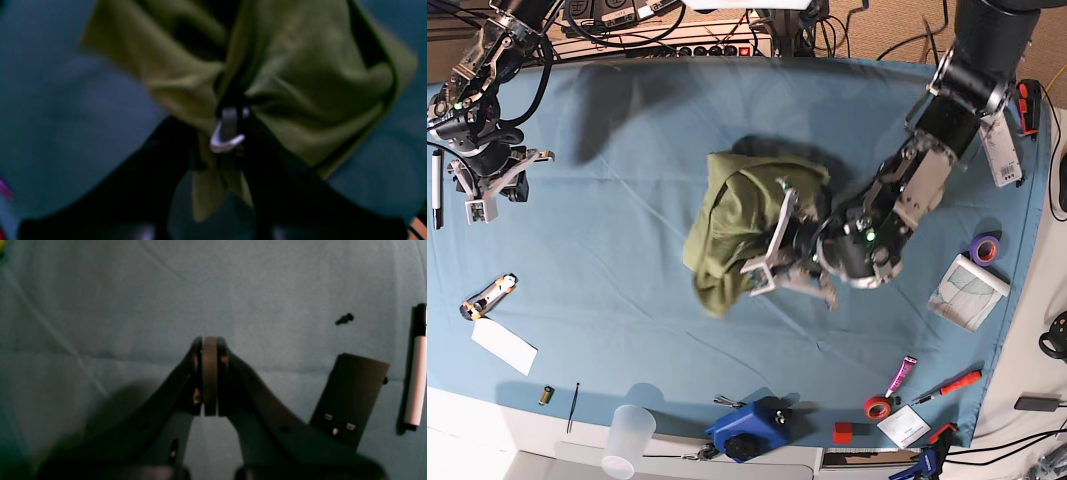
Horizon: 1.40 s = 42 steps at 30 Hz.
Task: Layout the t-shirt on the table in an organized manner, then fold the t-shirt properly
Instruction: 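Drag the grasped bundle with the left gripper toward the table center, then fold the bundle edge over with the left gripper and press it flat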
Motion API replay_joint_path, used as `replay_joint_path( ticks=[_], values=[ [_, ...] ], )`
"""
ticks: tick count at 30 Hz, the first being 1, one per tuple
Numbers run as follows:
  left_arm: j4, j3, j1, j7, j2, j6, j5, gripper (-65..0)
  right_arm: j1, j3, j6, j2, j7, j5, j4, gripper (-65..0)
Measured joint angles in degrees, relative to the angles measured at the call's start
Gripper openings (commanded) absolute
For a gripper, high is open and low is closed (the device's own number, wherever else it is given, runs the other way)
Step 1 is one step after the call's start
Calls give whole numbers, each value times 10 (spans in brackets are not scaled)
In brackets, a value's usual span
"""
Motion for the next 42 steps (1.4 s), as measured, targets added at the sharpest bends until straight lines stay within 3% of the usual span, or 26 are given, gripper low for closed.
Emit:
replay_joint_path(
  ticks=[3, 7, 12, 18, 26, 32, 34, 37, 40, 42],
  values=[
    [0, 11, -21, -24, 4, -36, 2, -650, 0, 0, 0, 0, 0, 0, 0, -650],
    [-10, 57, -36, -31, 9, -38, 3, -650, 0, 0, 0, 0, 0, 1, 0, -650],
    [-71, 113, -37, -75, 37, -38, 69, -650, 0, 0, 0, 0, 0, 0, 0, -650],
    [-121, 129, -42, -116, 70, -6, 161, -650, 0, 0, 0, 0, 0, 1, 0, -650],
    [-162, 130, -113, -149, 75, 18, 172, -650, 0, 0, 0, -4, 0, 0, 0, -650],
    [-216, 129, -110, -198, 80, 18, 170, -650, 0, 0, 0, -21, -2, 17, 0, -650],
    [-216, 129, -107, -210, 80, 19, 171, -533, 0, 0, 0, -21, -2, 24, 0, -650],
    [-216, 130, -107, -235, 80, 65, 169, -350, 0, 0, 0, -21, -4, 27, 0, -650],
    [-215, 130, -108, -252, 83, 162, 188, -326, 0, 0, 0, -21, -4, 28, 0, -650],
    [-215, 128, -108, -249, 89, 240, 234, -326, 0, 0, 0, -21, -4, 28, 0, -650]
  ],
)
